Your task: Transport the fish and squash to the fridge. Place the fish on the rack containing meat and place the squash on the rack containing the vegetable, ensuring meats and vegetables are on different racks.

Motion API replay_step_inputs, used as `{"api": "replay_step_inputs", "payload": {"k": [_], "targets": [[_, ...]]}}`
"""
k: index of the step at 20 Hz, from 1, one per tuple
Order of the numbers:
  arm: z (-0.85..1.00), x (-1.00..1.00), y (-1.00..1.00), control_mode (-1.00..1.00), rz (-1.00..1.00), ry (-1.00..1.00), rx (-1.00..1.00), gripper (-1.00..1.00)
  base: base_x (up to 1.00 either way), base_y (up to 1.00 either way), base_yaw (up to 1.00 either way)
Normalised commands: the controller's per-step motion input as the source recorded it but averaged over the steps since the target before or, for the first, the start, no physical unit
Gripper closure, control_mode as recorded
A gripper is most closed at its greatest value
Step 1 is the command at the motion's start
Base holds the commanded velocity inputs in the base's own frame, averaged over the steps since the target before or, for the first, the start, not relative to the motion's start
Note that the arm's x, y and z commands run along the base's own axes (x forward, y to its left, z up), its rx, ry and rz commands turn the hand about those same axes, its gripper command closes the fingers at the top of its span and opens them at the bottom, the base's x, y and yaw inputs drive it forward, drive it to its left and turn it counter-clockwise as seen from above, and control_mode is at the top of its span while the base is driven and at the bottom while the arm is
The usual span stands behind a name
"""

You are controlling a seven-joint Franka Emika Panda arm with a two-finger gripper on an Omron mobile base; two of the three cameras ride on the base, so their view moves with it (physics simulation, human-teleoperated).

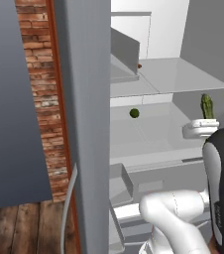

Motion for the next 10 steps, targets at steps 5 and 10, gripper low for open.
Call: {"api": "replay_step_inputs", "payload": {"k": [5,10], "targets": [[-0.63,0.97,0.01,-1.0,0.0,0.01,-0.01,1.0,0.0,0.0,0.0],[-0.55,0.89,0.0,-1.0,0.0,0.0,0.0,1.0,0.0,0.0,0.0]]}}
